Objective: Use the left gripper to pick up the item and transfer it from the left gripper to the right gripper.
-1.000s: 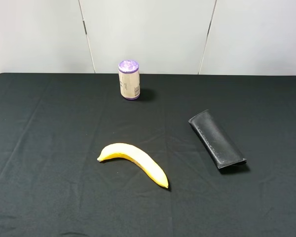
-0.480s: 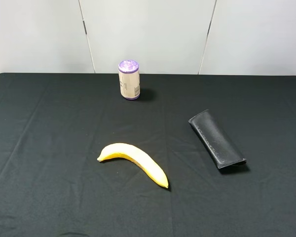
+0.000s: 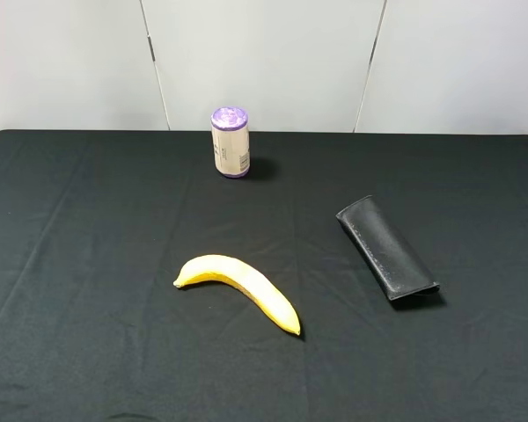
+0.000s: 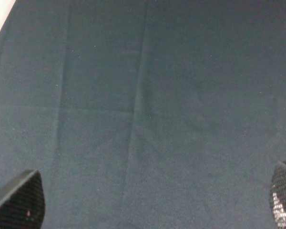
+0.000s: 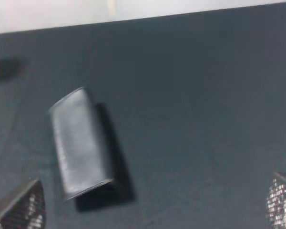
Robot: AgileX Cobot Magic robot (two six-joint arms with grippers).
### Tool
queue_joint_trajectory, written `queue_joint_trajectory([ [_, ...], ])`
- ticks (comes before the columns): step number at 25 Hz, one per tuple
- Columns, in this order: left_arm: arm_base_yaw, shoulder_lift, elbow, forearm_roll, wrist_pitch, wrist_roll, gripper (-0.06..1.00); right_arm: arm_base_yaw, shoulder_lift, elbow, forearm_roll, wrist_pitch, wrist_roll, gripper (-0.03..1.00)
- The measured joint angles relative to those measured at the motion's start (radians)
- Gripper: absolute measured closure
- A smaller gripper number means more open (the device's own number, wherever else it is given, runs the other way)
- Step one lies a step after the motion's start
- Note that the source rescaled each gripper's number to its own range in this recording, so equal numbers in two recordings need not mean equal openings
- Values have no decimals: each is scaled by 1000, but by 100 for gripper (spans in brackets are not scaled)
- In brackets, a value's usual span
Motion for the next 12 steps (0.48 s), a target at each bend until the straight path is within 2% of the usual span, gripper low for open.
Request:
queue_joint_trajectory([
  [4,0,0,0,0,0,0,4,-83,0,0,0,-2,0,-3],
  [12,0,0,0,0,0,0,4,-88,0,0,0,-3,0,-3],
])
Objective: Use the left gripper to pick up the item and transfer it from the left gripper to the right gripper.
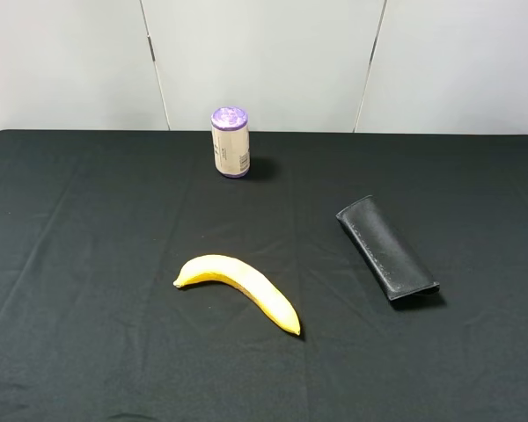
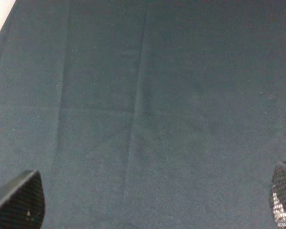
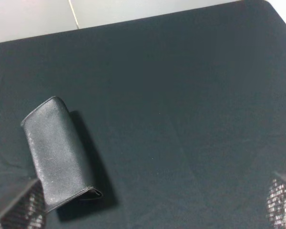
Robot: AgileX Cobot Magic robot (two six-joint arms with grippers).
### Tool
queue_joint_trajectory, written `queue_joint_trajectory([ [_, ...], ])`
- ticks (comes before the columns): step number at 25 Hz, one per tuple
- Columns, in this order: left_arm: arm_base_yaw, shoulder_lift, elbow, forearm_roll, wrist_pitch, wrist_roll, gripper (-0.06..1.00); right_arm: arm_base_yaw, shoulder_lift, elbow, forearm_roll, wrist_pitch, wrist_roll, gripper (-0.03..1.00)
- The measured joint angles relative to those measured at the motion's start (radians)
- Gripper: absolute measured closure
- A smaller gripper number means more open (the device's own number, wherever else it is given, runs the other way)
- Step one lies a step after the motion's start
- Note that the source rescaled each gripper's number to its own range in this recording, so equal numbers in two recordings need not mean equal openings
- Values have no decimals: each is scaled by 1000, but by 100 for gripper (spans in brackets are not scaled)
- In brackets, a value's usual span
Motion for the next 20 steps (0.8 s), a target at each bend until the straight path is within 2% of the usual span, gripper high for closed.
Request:
queue_joint_trajectory([
  [20,0,0,0,0,0,0,4,0,0,1,0,0,0,-3],
])
